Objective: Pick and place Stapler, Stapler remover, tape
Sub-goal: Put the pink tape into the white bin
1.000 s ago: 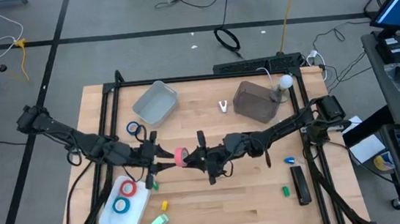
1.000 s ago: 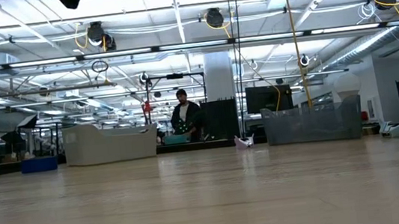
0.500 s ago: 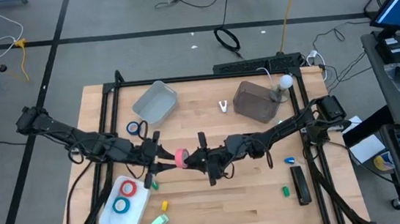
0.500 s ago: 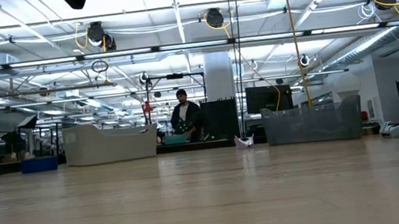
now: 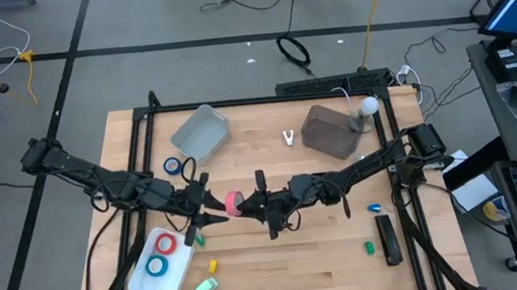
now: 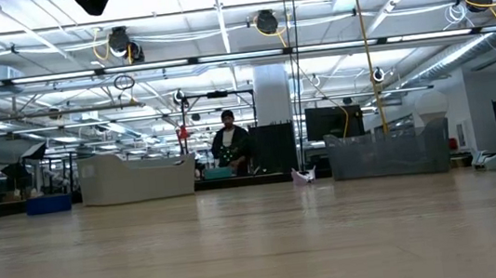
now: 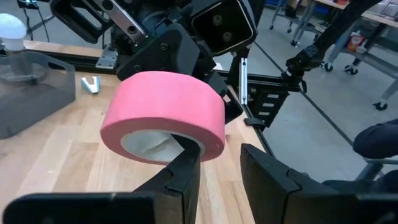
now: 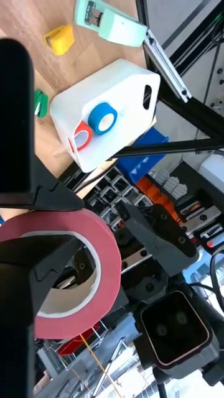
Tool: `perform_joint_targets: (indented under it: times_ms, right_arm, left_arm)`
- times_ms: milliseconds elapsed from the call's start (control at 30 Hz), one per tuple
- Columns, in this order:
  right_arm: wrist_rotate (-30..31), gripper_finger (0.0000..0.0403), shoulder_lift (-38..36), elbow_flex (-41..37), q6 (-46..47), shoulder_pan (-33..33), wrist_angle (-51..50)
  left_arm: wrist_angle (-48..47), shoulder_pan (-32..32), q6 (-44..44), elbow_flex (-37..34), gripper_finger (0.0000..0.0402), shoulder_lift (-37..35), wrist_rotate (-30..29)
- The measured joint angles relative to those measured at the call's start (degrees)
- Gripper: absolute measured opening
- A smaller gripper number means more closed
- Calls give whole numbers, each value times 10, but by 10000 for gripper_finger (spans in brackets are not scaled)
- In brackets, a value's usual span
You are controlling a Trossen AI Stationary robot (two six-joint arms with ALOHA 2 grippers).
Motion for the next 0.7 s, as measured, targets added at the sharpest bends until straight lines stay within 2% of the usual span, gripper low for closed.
perform_joint_targets:
  times_ms: [267, 500, 700]
  right_arm:
    - [-21, 33, -1, 0, 17, -2, 19]
    - [-34, 33, -1, -1, 18, -4, 35]
    - [-34, 33, -2, -1, 28, -11, 28]
  left_arm:
    - [32, 27, 3, 0, 113, 0, 12]
    - [85, 49, 7, 0, 113, 32, 48]
    - [107, 53, 22, 0, 113, 41, 47]
